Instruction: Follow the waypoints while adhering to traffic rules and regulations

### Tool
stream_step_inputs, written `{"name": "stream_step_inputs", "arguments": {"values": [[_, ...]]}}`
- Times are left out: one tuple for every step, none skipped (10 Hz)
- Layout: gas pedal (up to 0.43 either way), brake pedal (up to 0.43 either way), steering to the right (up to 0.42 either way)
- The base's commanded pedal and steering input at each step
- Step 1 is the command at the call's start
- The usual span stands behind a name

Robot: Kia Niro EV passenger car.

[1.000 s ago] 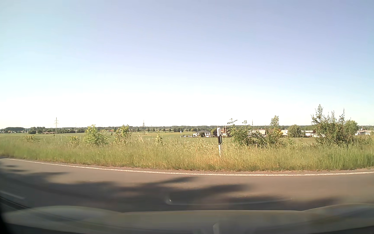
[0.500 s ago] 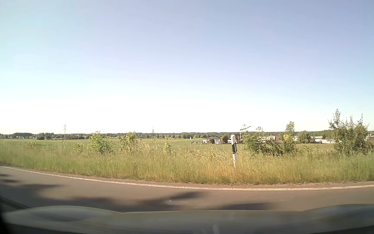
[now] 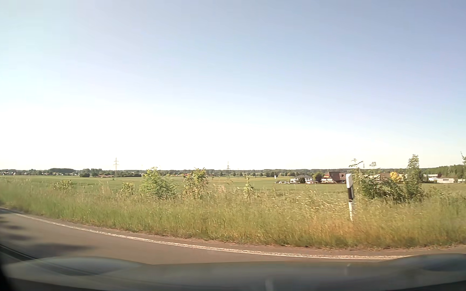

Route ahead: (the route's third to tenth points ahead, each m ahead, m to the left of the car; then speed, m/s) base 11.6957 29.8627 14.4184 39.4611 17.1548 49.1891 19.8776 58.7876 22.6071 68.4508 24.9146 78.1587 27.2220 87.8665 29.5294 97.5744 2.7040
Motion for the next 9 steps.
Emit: {"name": "stream_step_inputs", "arguments": {"values": [[0.280, 0.006, -0.638], [0.287, 0.006, -0.688], [0.287, 0.006, -0.709], [0.287, 0.006, -0.715], [0.287, 0.006, -0.725], [0.287, 0.006, -0.728], [0.287, 0.006, -0.721], [0.287, 0.006, -0.715], [0.287, 0.006, -0.714]]}}
